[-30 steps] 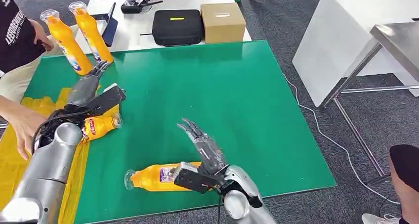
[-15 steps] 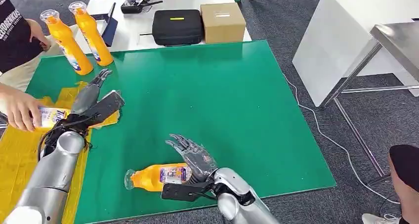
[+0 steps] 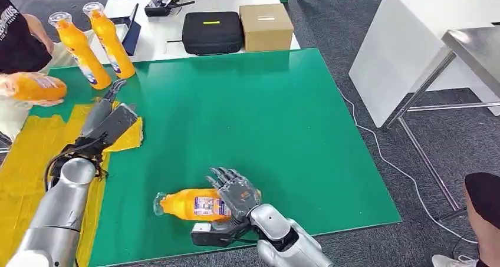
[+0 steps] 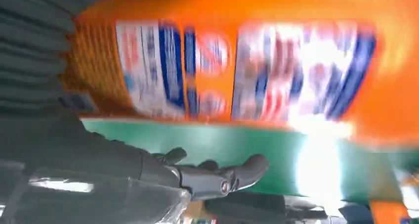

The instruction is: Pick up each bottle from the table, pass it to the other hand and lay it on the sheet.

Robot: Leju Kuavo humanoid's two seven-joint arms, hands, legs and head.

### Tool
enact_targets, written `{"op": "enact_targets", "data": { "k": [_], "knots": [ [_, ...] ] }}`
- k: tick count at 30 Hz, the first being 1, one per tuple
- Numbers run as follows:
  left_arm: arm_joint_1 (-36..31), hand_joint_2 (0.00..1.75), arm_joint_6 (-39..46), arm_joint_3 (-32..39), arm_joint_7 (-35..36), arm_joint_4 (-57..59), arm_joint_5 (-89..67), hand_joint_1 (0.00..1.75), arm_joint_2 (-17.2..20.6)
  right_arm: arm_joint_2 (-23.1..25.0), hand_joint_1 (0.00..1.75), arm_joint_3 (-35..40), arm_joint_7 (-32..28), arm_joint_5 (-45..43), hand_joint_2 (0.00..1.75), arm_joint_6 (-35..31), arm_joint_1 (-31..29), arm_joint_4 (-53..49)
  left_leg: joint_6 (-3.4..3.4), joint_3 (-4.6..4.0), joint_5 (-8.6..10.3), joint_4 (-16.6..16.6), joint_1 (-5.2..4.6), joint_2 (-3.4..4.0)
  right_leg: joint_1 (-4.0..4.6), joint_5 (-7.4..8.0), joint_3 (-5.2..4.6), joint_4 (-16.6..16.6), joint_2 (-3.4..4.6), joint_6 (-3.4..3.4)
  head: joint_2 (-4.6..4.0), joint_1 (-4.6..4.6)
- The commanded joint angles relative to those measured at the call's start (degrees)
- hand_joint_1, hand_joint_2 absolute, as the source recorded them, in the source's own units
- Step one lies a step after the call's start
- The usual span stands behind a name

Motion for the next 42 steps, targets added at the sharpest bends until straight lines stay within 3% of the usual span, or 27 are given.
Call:
{"op": "enact_targets", "data": {
  "k": [1,20,21,22,42],
  "knots": [
    [-2.5,0.0,-0.85,1.43,0.17,2.46,0.87,0.0,-1.23,-2.64,0.0,1.78,1.44,2.32,0.0,1.56,-0.02,7.8,-0.08,0.22,-0.01,-0.07,0.06,-0.14,0.06,-0.04,0.28,-0.12,-0.21,0.0,0.0,0.0],
    [-1.68,0.0,-1.0,1.41,0.0,2.61,2.3,0.0,-1.62,-2.87,0.0,-1.27,5.75,7.19,0.0,1.83,-1.03,14.01,-0.13,0.61,0.04,-0.14,0.05,-0.18,0.1,0.0,0.71,-0.25,-0.29,-0.01,0.0,0.0],
    [-1.89,0.0,-0.93,1.43,-0.29,3.35,2.52,0.0,-1.61,-2.85,0.24,-1.88,5.55,7.18,1.75,1.66,-0.99,14.02,-0.11,0.63,0.03,-0.12,0.03,-0.16,0.09,-0.01,0.71,-0.21,-0.26,-0.01,0.0,0.0],
    [-2.03,0.0,-0.82,1.44,-0.5,3.82,2.66,0.0,-1.65,-2.82,1.71,-2.27,5.37,7.29,1.75,1.48,-0.99,13.96,-0.13,0.65,0.03,-0.14,0.05,-0.18,0.1,0.0,0.75,-0.25,-0.28,-0.01,0.02,0.0],
    [-3.1,0.0,-0.75,0.51,-1.81,7.16,3.29,0.0,-2.75,-0.94,1.75,-9.57,2.48,1.62,1.75,-3.01,-0.81,8.54,-0.15,0.64,0.05,-0.05,0.0,-0.25,0.08,0.01,0.76,-0.19,-0.36,-0.02,0.0,0.0]
  ]
}}
